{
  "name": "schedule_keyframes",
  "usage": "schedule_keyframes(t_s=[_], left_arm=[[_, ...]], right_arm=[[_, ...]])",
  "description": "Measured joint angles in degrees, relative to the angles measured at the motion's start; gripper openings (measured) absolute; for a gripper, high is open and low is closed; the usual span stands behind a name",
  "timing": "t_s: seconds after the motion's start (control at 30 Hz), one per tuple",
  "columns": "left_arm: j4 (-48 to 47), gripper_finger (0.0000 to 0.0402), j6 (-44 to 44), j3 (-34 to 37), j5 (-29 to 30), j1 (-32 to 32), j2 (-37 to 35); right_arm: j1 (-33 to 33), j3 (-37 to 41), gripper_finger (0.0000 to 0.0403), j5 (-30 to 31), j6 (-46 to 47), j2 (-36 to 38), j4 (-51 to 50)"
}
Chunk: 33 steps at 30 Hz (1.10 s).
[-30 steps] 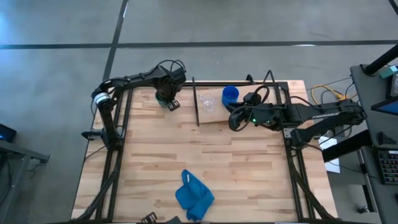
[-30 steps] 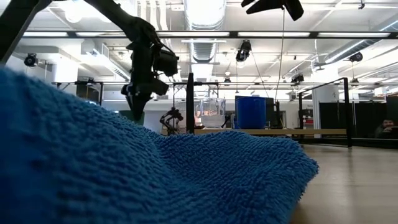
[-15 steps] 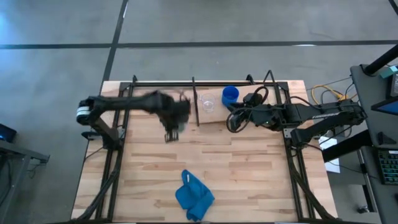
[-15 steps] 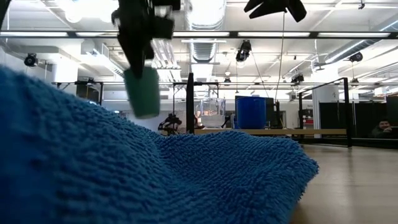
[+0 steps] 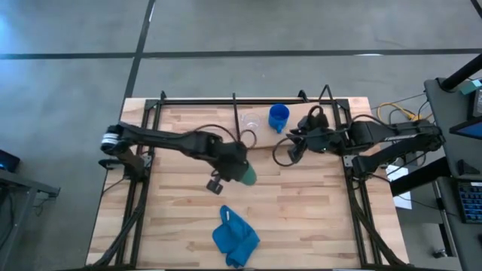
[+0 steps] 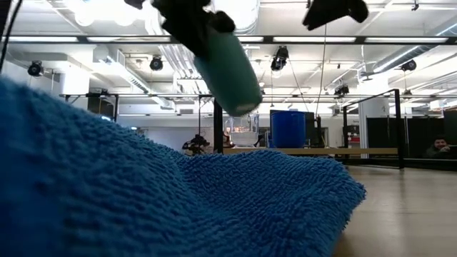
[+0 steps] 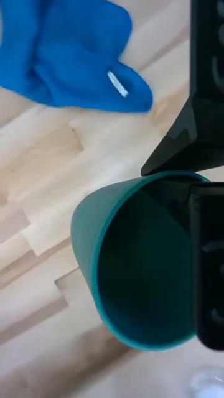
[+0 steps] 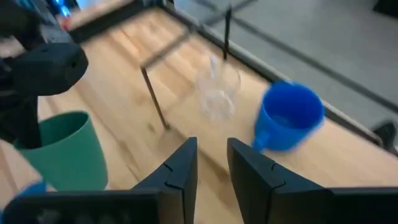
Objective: Stack small to large cups/mugs on shelf
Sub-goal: Put the green cup on the shelf
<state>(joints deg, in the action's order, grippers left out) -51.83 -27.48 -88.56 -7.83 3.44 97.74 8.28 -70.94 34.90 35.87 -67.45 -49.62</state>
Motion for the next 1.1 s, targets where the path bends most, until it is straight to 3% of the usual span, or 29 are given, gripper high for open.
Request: schedule_keyframes(t_s=[0.2, 0.4, 0.53, 1.1], left_arm=[[-1.7, 0.0, -0.1, -9.6, 0.5, -0.1, 13.4], [-7.4, 0.0, -0.4, -24.8, 2.4, -0.6, 23.4], [-10.7, 0.0, 0.1, -31.2, 2.5, -1.6, 27.8], [-8.5, 0.0, 1.6, -32.5, 4.5, -2.4, 30.6]], right_arm=[[1.1, -4.7, 0.0073, -0.6, 6.4, 0.2, -11.7], [1.2, -9.0, 0.0075, -0.5, 6.6, 0.3, -15.0], [1.2, -10.3, 0.0073, -0.4, 5.5, 0.3, -15.1], [1.2, -10.3, 0.0081, -0.4, 4.2, 0.3, -15.7]])
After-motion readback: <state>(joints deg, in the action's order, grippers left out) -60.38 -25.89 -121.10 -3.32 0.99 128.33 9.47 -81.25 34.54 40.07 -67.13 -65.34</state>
